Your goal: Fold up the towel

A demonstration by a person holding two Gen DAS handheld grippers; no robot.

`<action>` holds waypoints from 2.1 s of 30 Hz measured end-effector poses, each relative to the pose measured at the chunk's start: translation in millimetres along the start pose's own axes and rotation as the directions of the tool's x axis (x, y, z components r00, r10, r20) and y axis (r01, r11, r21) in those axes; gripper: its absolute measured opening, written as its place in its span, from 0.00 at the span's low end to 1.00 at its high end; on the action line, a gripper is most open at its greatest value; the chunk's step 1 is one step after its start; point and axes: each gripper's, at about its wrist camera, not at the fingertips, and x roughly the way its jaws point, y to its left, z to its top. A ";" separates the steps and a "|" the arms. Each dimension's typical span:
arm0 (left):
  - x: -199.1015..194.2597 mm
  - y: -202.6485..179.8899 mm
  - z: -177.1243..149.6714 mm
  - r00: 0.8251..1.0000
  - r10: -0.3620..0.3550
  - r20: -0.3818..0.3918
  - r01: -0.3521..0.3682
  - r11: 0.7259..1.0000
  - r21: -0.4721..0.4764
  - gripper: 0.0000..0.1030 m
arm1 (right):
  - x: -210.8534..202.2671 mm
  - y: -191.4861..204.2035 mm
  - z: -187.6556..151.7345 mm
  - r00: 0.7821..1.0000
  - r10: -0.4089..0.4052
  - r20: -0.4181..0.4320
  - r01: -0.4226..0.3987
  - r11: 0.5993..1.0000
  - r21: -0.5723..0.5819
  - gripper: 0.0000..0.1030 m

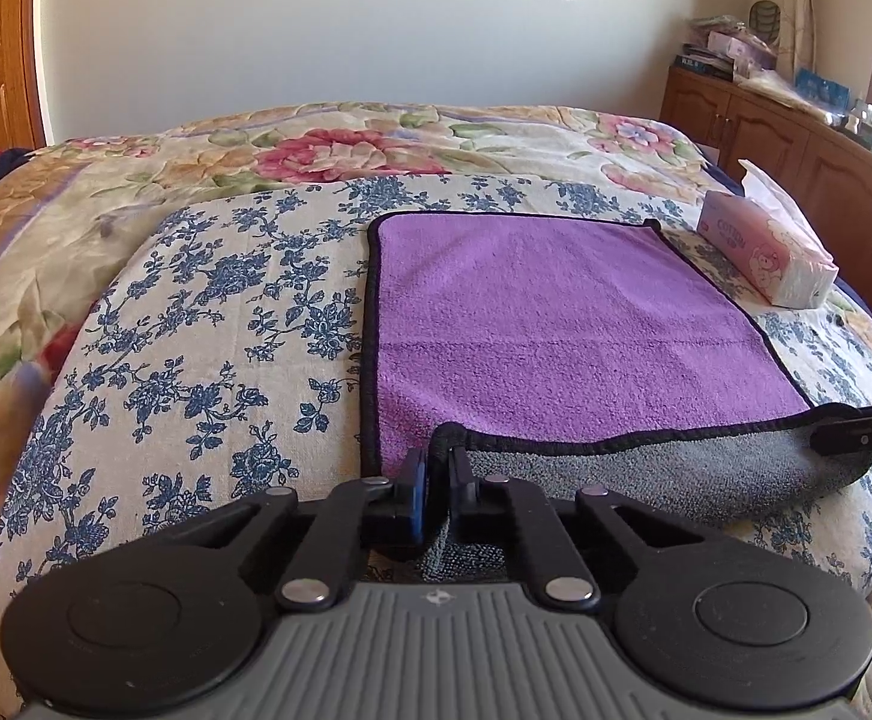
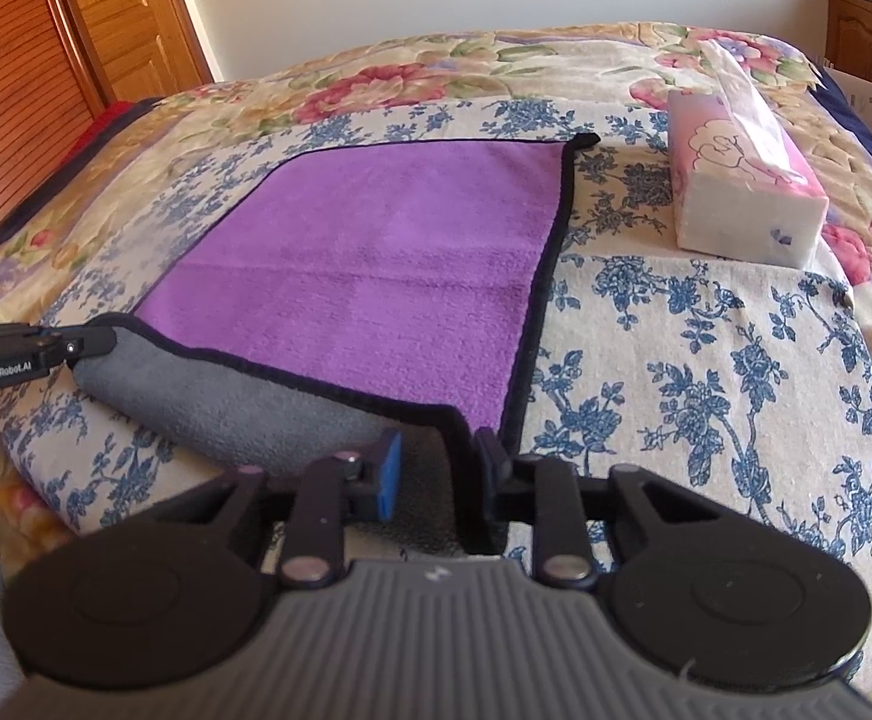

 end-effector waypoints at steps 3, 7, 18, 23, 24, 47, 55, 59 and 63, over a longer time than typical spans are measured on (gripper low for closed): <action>0.0 -0.1 -0.1 1.000 0.000 0.000 0.000 1.000 0.000 0.07 | -0.5 0.6 0.6 1.000 0.003 0.001 -0.003 1.000 -0.005 0.14; -1.3 -1.1 0.2 1.000 0.007 0.007 -0.007 1.000 0.006 0.06 | -1.8 1.0 1.2 1.000 0.005 0.006 -0.005 1.000 -0.008 0.09; -8.5 -0.1 6.5 0.999 -0.009 0.037 0.009 1.000 -0.003 0.06 | -7.8 -1.3 3.8 0.999 0.005 0.049 -0.005 1.000 -0.004 0.07; -15.2 -2.4 10.3 0.997 -0.012 0.077 0.012 1.000 0.005 0.05 | -9.7 -1.9 6.9 0.998 0.012 0.069 -0.012 1.000 -0.001 0.05; -16.8 -2.9 11.4 0.996 -0.012 0.085 0.012 1.000 0.009 0.05 | -10.1 -2.4 7.8 0.997 0.016 0.074 -0.016 1.000 0.001 0.04; -15.6 -8.0 35.7 0.984 0.006 0.177 -0.014 0.999 0.045 0.05 | -7.4 -11.1 29.0 0.985 0.022 0.171 -0.021 1.000 -0.006 0.04; -3.7 -8.0 40.6 0.986 0.007 0.169 -0.017 0.998 0.056 0.05 | 0.8 -11.3 37.1 0.982 0.029 0.186 -0.022 0.999 -0.036 0.04; 2.2 -7.7 43.9 0.986 0.009 0.168 -0.020 0.998 0.063 0.05 | 4.3 -11.7 40.3 0.982 0.029 0.189 -0.020 0.999 -0.047 0.04; 6.9 -9.0 47.1 0.985 0.011 0.170 -0.024 0.997 0.073 0.05 | 8.6 -13.6 42.7 0.981 0.024 0.192 -0.015 0.999 -0.048 0.04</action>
